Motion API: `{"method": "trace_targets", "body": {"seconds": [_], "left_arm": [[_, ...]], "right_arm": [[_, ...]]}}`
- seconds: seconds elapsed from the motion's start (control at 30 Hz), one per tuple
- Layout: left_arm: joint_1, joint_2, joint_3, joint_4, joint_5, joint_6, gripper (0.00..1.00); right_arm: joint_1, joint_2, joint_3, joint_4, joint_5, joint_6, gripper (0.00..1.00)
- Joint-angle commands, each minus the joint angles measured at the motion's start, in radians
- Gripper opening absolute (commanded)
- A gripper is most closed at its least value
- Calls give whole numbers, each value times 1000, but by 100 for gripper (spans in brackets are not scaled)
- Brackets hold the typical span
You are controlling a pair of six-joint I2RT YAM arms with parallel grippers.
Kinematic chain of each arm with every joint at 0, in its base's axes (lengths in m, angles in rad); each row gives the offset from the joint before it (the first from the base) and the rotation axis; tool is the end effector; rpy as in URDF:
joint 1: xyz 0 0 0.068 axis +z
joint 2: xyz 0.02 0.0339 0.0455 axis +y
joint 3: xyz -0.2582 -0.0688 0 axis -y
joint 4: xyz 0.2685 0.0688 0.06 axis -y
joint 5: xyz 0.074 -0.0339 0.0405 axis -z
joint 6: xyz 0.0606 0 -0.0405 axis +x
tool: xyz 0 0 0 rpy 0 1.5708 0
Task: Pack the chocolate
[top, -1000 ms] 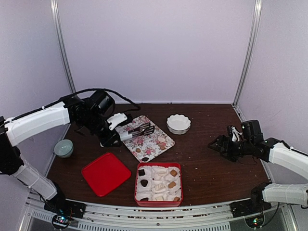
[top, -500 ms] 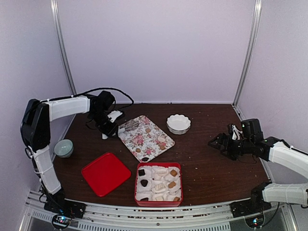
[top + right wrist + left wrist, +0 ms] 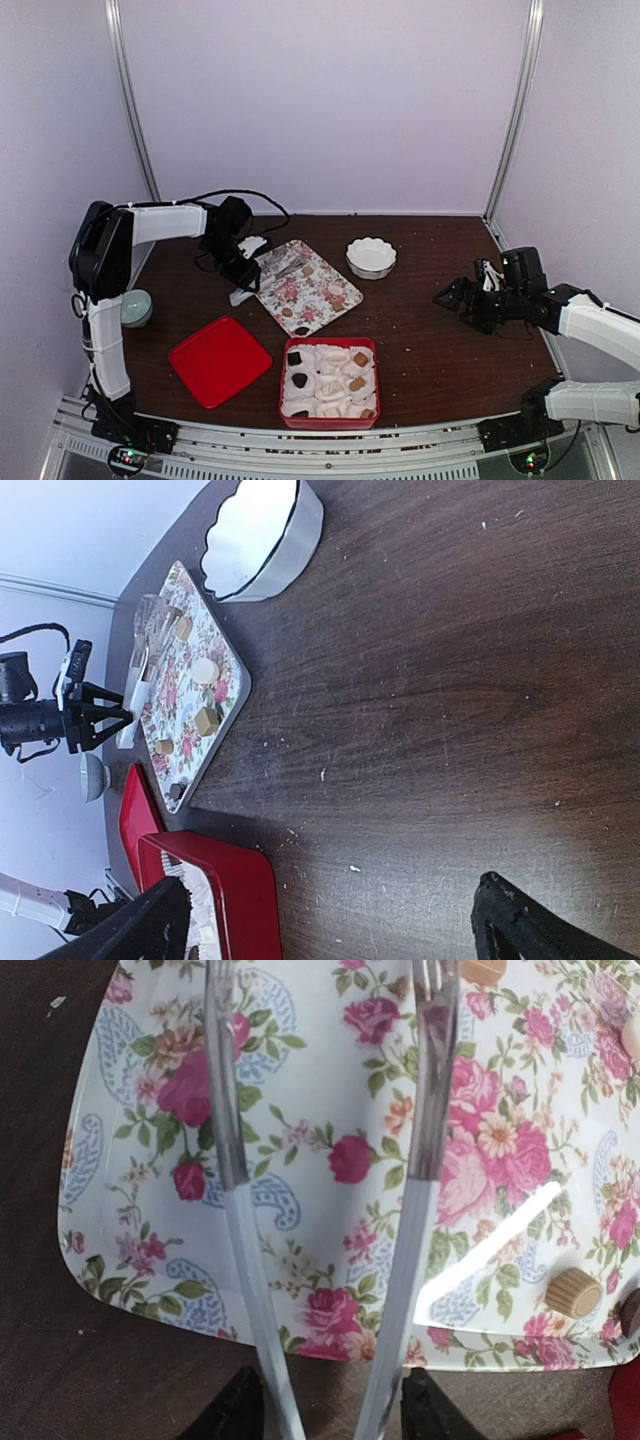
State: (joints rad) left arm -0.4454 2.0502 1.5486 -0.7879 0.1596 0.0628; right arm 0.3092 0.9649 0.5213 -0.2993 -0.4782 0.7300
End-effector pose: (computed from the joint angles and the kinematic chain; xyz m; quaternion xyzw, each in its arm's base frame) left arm 0.3934 -0.1985 0.1375 0.2589 0.9525 -0.1041 0.1222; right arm 0.2157 0.0982 0.1782 0.0926 0.8898 0.3822 0.2315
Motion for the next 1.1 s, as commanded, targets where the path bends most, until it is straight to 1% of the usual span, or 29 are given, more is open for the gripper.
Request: {"method": "trace_targets", "body": {"seconds": [0.0, 0.13, 0.2, 0.27, 0.3, 0.33, 0.43, 0.6, 0.8, 0.87, 0.93, 1.0, 1.07], "left_arm": [[11, 16, 28, 27, 14, 12, 51], [16, 10, 35, 17, 20, 10, 56], [17, -18, 33, 13, 17, 7, 59], [16, -67, 21, 12, 1, -1, 62], [16, -97, 13, 6, -13, -5, 69], [17, -123, 6, -4, -23, -9, 71], [18, -214, -32, -50, -56, -23, 74], [27, -357, -198, -83, -71, -99, 73], [28, -493, -397, -83, -35, -171, 67], [27, -515, -442, -88, -27, -184, 65], [27, -527, -469, -115, -26, -196, 62], [24, -567, -508, -112, 3, -204, 60], [-22, -635, -537, -95, 17, -210, 59]], "right_arm": [[1, -18, 36, -18, 24, -6, 100], [2, -27, 46, -28, 24, -15, 100], [2, -34, 55, -37, 26, -20, 100], [2, -43, 59, -42, 26, -29, 100], [2, -48, 60, -44, 25, -32, 100], [2, -50, 61, -44, 22, -34, 100], [2, -55, 57, -41, 5, -48, 100], [2, -53, 78, -38, -16, -57, 100], [2, -9, 114, 9, -4, -32, 100], [3, 15, 123, 31, -14, -12, 100], [3, 31, 151, 13, -20, 5, 100], [8, 31, 173, -11, -12, -13, 100], [7, 41, 187, -44, 3, -39, 100]]}}
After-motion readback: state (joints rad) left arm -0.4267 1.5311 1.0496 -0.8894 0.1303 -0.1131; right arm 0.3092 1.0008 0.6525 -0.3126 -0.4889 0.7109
